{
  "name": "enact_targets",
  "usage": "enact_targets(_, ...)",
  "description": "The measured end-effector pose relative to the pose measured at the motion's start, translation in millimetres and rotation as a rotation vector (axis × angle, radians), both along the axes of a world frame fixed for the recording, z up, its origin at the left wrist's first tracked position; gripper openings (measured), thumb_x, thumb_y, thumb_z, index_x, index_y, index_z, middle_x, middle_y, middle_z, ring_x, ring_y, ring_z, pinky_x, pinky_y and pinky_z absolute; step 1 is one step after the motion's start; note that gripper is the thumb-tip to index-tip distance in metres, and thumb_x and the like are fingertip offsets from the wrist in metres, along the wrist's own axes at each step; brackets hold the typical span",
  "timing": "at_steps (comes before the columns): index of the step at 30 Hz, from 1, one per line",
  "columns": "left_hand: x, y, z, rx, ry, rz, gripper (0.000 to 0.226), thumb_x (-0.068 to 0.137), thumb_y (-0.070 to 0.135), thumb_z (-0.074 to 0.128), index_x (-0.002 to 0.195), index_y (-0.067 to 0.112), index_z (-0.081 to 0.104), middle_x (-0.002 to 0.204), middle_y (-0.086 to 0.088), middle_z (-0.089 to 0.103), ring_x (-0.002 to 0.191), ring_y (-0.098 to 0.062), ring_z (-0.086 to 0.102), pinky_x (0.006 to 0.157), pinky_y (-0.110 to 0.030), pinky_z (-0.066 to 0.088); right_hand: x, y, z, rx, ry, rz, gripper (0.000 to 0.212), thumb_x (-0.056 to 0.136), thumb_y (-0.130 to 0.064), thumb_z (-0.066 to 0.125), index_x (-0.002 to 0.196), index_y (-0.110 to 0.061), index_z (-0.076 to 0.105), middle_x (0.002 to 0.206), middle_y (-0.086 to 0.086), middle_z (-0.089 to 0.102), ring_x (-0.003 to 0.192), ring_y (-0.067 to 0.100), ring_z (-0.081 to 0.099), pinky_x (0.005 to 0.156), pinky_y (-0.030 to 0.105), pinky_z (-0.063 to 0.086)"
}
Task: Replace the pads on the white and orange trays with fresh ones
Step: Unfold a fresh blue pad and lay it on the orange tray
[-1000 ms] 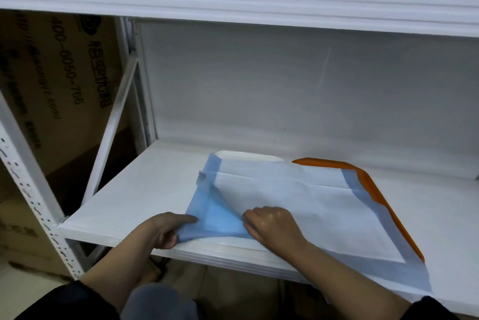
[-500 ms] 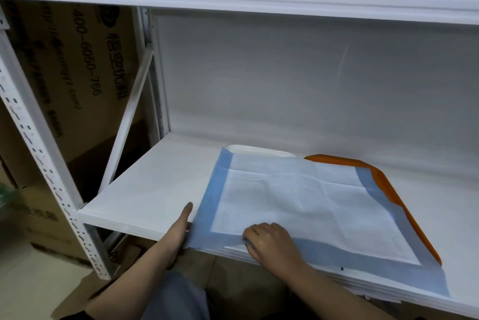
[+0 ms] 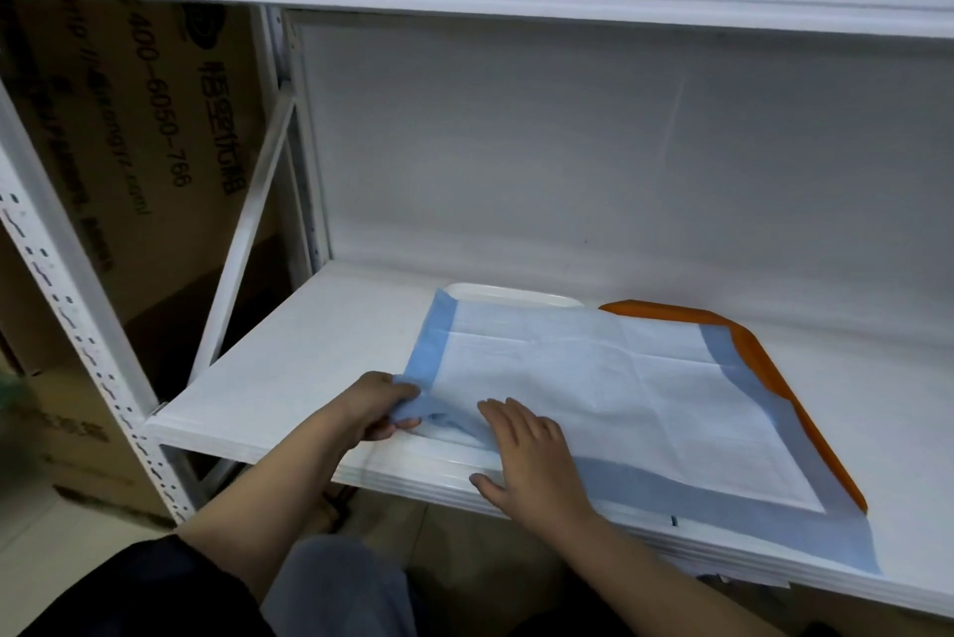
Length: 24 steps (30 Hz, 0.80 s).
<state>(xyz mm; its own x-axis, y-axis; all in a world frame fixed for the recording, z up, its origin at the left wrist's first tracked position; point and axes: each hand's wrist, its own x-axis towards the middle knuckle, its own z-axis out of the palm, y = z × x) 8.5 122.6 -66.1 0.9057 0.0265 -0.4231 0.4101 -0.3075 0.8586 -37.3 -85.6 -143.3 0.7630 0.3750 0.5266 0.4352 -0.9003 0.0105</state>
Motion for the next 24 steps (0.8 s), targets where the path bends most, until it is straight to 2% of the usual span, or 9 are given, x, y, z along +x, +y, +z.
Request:
enact_targets(2,7,-4,10,-0.044,0.006,0.015,0.012,0.092,0.013,0.051,0.081,0.01,0.055,0.044,0.001,0.056,0.033,-0.003,0.049,0.035,-0.009,0.026,7,4,7,0.026,-0.001,-0.031,0.084,0.058,-0.062,0.073,0.127,-0.021,0.05,0.12,-0.004,0.064,0.108,0.017,0.064,0.083,0.031,0.053)
enact_targets(5,17,-9,21,-0.043,0.031,0.037,0.015,0.089,0.011,0.05,0.074,0.012,0.048,0.041,0.002,0.045,0.029,-0.005,0.039,0.036,-0.009,0.019,20,15,17,0.078,0.028,-0.101,0.087,0.055,-0.063,0.074,0.127,-0.019,0.053,0.112,-0.004,0.066,0.102,0.018,0.065,0.078,0.033,0.054)
enact_targets(9,27,-16,28,-0.049,0.047,0.053,0.018,0.087,0.013,0.05,0.07,0.012,0.046,0.042,0.002,0.04,0.031,-0.005,0.034,0.039,-0.011,0.019,37,38,34,0.186,0.1,-0.153,0.087,0.062,-0.058,0.074,0.134,-0.016,0.049,0.108,-0.003,0.066,0.098,0.019,0.064,0.079,0.033,0.05)
enact_targets(13,34,-23,37,-0.123,0.058,0.062,0.016,0.089,0.015,0.05,0.074,0.011,0.047,0.036,0.004,0.045,0.029,-0.005,0.034,0.035,-0.011,0.022,53,55,47,0.261,0.033,-0.227,0.086,0.049,-0.054,0.083,0.122,-0.017,0.058,0.086,-0.007,0.068,0.073,0.015,0.066,0.063,0.029,0.051)
enact_targets(18,43,-26,41,-0.185,0.07,0.105,0.011,0.089,0.016,0.052,0.079,0.011,0.05,0.043,0.002,0.046,0.031,-0.004,0.035,0.035,-0.011,0.026,74,61,57,0.318,-0.063,-0.242,0.078,0.041,-0.029,0.09,0.113,-0.018,0.062,0.078,-0.007,0.066,0.066,0.015,0.064,0.059,0.029,0.05)
enact_targets(21,48,-26,38,-0.216,0.065,0.134,0.012,0.089,0.016,0.053,0.078,0.011,0.049,0.055,-0.001,0.041,0.029,-0.004,0.036,0.036,-0.01,0.027,82,61,59,0.297,-0.131,-0.24,0.075,0.038,-0.005,0.084,0.109,-0.02,0.063,0.076,-0.009,0.065,0.063,0.015,0.063,0.056,0.028,0.049)
enact_targets(24,53,-25,33,-0.242,0.06,0.168,0.012,0.088,0.015,0.055,0.078,0.012,0.049,0.057,-0.001,0.041,0.029,-0.005,0.037,0.035,-0.011,0.028,85,58,56,0.317,-0.169,-0.257,0.071,0.039,0.007,0.078,0.104,-0.019,0.066,0.073,-0.008,0.065,0.061,0.016,0.062,0.056,0.028,0.049)
